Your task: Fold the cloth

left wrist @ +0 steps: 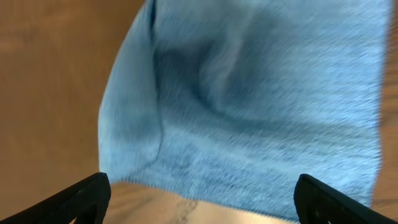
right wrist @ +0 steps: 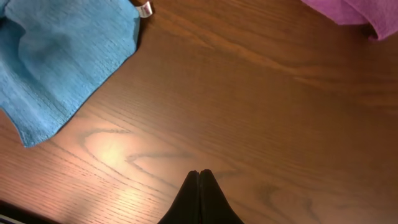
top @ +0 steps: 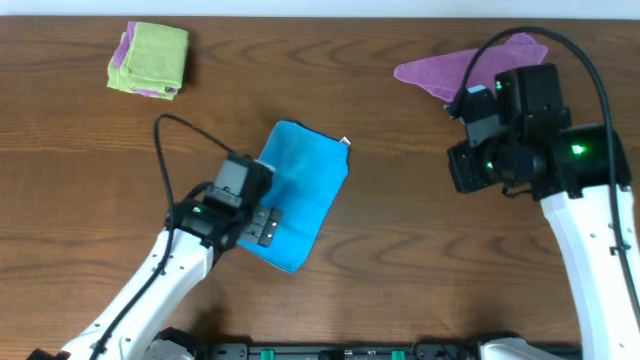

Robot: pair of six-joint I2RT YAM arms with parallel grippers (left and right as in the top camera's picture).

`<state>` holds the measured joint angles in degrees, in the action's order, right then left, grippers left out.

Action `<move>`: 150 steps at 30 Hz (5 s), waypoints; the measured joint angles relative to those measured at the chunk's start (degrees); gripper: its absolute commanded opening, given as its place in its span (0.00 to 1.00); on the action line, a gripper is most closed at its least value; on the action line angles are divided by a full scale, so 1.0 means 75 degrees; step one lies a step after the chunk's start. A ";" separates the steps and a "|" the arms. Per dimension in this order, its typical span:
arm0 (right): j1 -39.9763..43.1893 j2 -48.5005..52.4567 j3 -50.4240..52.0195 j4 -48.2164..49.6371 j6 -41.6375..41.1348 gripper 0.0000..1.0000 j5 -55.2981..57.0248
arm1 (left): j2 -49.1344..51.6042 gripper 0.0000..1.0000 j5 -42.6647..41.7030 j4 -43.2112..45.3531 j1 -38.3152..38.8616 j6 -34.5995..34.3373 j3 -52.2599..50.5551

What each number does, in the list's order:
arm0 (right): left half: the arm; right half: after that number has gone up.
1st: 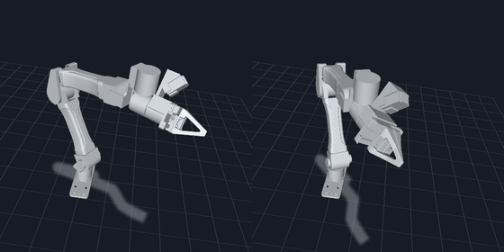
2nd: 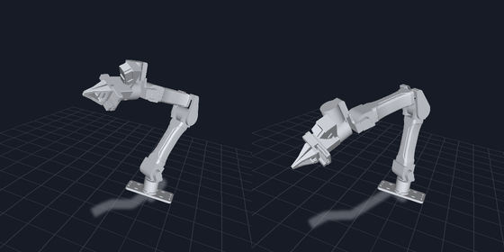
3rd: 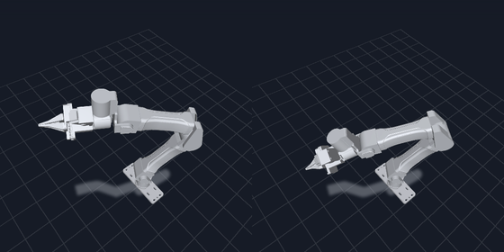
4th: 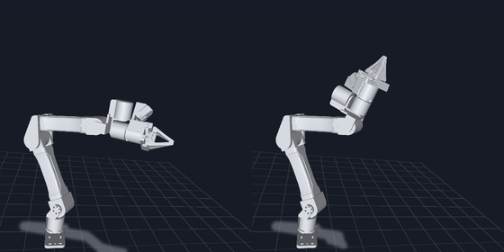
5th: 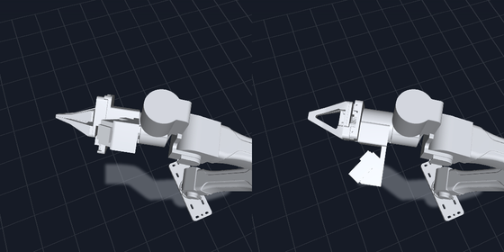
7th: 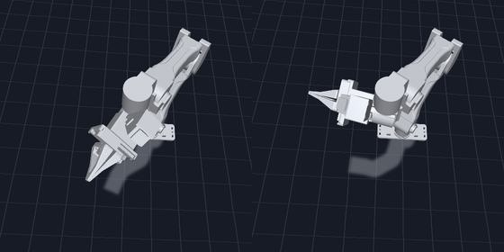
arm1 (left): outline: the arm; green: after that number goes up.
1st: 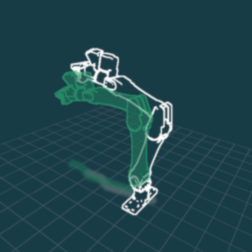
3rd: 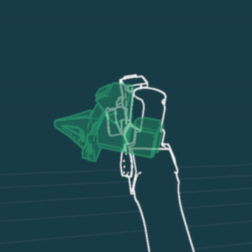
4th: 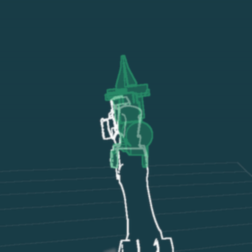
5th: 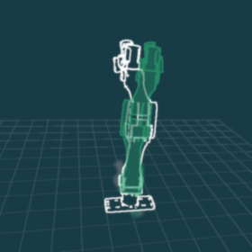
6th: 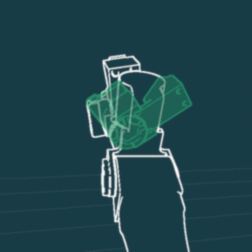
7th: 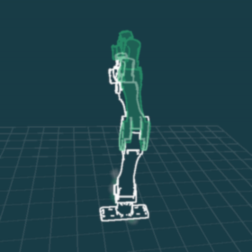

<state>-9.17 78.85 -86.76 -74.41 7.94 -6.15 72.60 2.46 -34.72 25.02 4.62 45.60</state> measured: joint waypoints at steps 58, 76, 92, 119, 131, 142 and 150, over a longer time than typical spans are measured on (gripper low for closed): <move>0.0038 -0.4188 0.2535 -0.0076 0.0204 0.02 -0.0752 | 0.1358 0.64 0.2267 -0.0149 0.0166 -0.2396 0.0067; 0.0035 -0.4188 0.2535 -0.0003 0.0204 0.02 -0.0749 | 0.2337 0.41 0.2871 -0.0134 -0.0047 -0.2888 0.0067; 0.0038 -0.4188 0.2535 0.0047 0.0204 0.02 -0.0746 | 0.2337 0.31 0.2020 0.0111 -0.0466 -0.3019 0.0067; 0.0035 -0.4188 0.2535 0.0076 0.0204 0.02 -0.0603 | 0.2337 0.26 0.1055 0.0376 -0.2197 -0.2900 0.0067; 0.0038 -0.4188 0.2535 0.0105 0.0204 0.02 -0.0603 | 0.1306 0.67 0.0667 0.0090 -0.1413 -0.2838 0.0382; 0.0038 -0.4188 0.2535 0.0099 0.0204 0.02 -0.0600 | 0.2116 0.53 0.1218 0.0160 -0.0379 -0.2827 0.0382; 0.0035 -0.4188 0.2535 0.0064 0.0204 0.01 -0.0603 | 0.2600 0.43 0.1571 0.0146 -0.0376 -0.2882 0.0382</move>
<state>-8.91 47.44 -67.75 -73.93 9.47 -10.68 92.09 14.24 -33.63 22.20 -16.99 48.47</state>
